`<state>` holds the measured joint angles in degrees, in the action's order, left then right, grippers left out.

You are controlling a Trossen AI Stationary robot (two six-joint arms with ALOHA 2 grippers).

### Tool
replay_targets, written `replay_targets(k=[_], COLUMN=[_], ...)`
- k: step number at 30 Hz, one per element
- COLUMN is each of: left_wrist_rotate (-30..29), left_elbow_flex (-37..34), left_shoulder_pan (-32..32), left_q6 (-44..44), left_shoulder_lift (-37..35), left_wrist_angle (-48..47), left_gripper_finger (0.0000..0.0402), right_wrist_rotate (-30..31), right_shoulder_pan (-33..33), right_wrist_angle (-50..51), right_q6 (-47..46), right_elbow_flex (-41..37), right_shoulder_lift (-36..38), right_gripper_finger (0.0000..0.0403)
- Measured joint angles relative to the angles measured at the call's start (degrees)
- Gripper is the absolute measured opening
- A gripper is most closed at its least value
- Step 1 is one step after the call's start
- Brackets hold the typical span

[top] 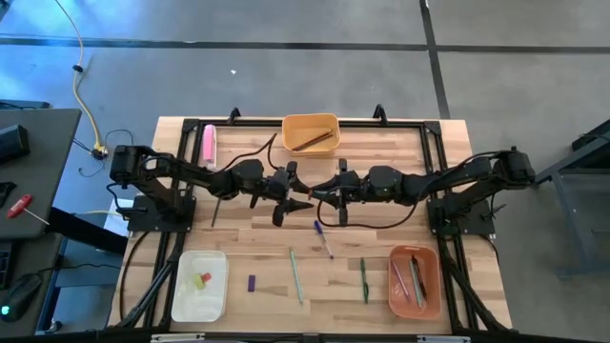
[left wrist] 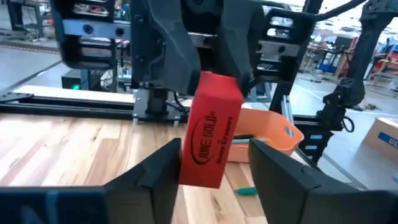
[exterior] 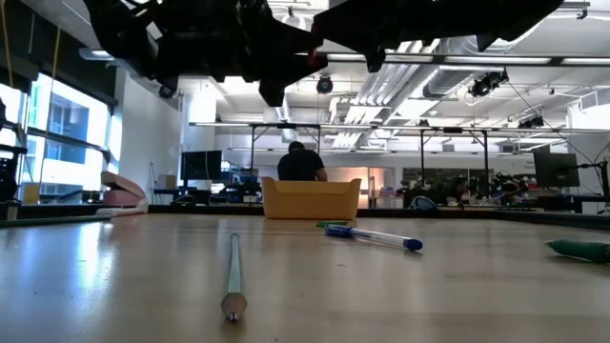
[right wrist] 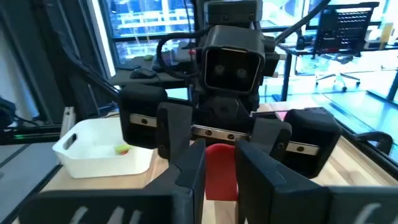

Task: Sort crayons/erasers/pens/pencils in bins
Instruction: Put the dark orange eraser into the white bin

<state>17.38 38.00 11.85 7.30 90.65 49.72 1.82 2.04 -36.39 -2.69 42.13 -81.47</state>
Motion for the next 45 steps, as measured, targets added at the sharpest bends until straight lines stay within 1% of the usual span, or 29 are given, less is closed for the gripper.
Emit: replay_targets(k=[7, 11, 14, 17, 20, 23, 25, 26, 27, 29, 33, 36, 38, 40, 43, 45], left_wrist_rotate=[-0.7, -0.6, -0.6, -0.6, -0.6, -0.9, -2.3, -2.9, -3.3, -4.9, -9.8, -12.7, -14.7, -16.9, -21.6, -23.6], left_elbow_flex=[0.0, 0.0, 0.0, 0.0, 0.0, 0.1, 0.1, 0.1, 0.1, 0.1, 0.1, 0.1, 0.1, 0.9, 5.0, 8.6], left_shoulder_pan=[0.0, 0.6, 1.3, 2.1, 2.7, 3.2, 3.3, 3.3, 3.3, 3.2, 2.0, 0.0, -1.9, -4.6, -9.7, -13.8], left_q6=[0.0, 0.1, 1.2, 1.5, 1.5, 1.5, 1.5, 1.5, 1.5, 1.7, 3.6, 6.1, 8.8, 12.3, 17.7, 21.8], left_shoulder_lift=[0.0, 0.0, -0.1, -0.1, -0.5, -0.9, -2.0, -2.6, -3.4, -5.3, -10.8, -15.0, -18.0, -20.5, -22.5, -22.9], left_wrist_angle=[0.5, 0.5, -0.1, -1.7, -4.3, -8.0, -10.6, -11.9, -13.8, -18.5, -30.8, -41.5, -47.8, -56.2, -70.6, -80.5], left_gripper_finger=[0.0088, 0.0045, 0.0042, 0.0042, 0.0042, 0.0042, 0.0042, 0.0042, 0.0042, 0.0042, 0.0043, 0.0043, 0.0043, 0.0043, 0.0044, 0.0044], right_wrist_rotate=[-0.2, 0.2, 1.9, 3.1, 4.6, 4.7, 6.0, 7.0, 7.7, 8.7, 8.8, 8.9, 8.8, 8.8, 8.8, 8.8], right_shoulder_pan=[0.0, 0.0, 0.0, 0.0, 0.0, -0.6, -1.3, -1.7, -2.1, -3.2, -4.8, -5.1, -5.1, -5.0, -5.0, -5.0], right_wrist_angle=[-0.5, -0.5, 0.3, 1.7, 6.8, 16.6, 22.5, 23.3, 22.8, 17.3, -1.9, -13.0, -17.1, -19.3, -20.7, -20.7], right_q6=[0.1, 0.2, 0.2, 2.2, 5.3, 7.6, 7.8, 8.5, 9.1, 9.0, 6.9, 6.8, 7.2, 7.2, 7.7, 8.2], right_elbow_flex=[0.0, 0.0, 0.0, 0.0, 0.0, 0.0, -0.1, -1.1, -2.6, -7.0, -17.1, -23.0, -25.4, -26.9, -28.0, -28.0], right_shoulder_lift=[0.0, 0.0, 1.0, 4.0, 8.4, 12.9, 14.3, 14.5, 14.4, 13.5, 11.7, 11.1, 11.1, 11.1, 11.1, 11.1], right_gripper_finger=[0.0067, 0.0088, 0.0118, 0.0149, 0.0171, 0.0174, 0.0165, 0.0157, 0.0148, 0.0123, 0.0061, 0.0014, 0.0007, 0.0015, 0.0016, 0.0009])
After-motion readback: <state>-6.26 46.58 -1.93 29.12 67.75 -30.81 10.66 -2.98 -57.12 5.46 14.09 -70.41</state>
